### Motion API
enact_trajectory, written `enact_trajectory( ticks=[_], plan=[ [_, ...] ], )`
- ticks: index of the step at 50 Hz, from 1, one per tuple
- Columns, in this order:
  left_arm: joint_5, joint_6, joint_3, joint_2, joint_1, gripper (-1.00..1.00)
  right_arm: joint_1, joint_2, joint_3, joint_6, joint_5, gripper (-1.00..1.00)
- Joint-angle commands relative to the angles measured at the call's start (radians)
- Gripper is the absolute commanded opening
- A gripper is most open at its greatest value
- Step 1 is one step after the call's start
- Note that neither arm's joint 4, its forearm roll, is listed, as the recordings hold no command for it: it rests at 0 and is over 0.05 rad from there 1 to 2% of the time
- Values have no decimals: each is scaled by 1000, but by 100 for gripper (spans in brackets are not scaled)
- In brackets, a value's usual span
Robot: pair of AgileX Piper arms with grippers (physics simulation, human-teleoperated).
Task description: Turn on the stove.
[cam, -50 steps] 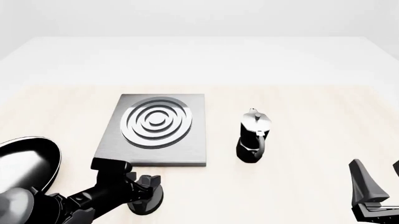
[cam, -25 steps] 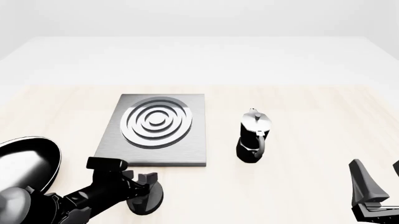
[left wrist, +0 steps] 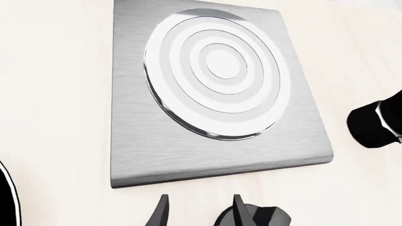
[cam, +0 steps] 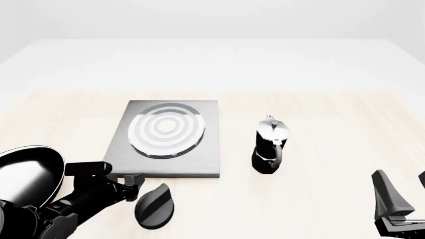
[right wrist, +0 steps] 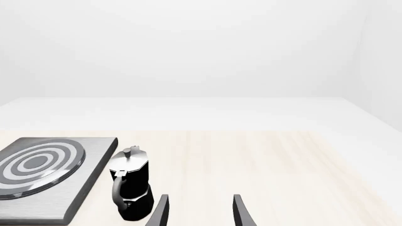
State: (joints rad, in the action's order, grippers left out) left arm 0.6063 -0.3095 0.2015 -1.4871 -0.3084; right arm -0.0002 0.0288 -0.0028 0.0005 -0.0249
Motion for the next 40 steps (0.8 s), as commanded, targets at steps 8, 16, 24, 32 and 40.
enact_trajectory(
  ticks=[8,16,24,32,40],
  plan=[
    [-46,47,-16,72,50,100,0,0,0,0,0,100],
    [-159,130,-50,289,88,100,0,0,0,0,0,100],
    [-371,194,-81,642,119,100,0,0,0,0,0,100],
    [-614,203,-74,962,118,100,0,0,0,0,0,100],
    [-844,230,-42,1217,99,100,0,0,0,0,0,100]
  ],
)
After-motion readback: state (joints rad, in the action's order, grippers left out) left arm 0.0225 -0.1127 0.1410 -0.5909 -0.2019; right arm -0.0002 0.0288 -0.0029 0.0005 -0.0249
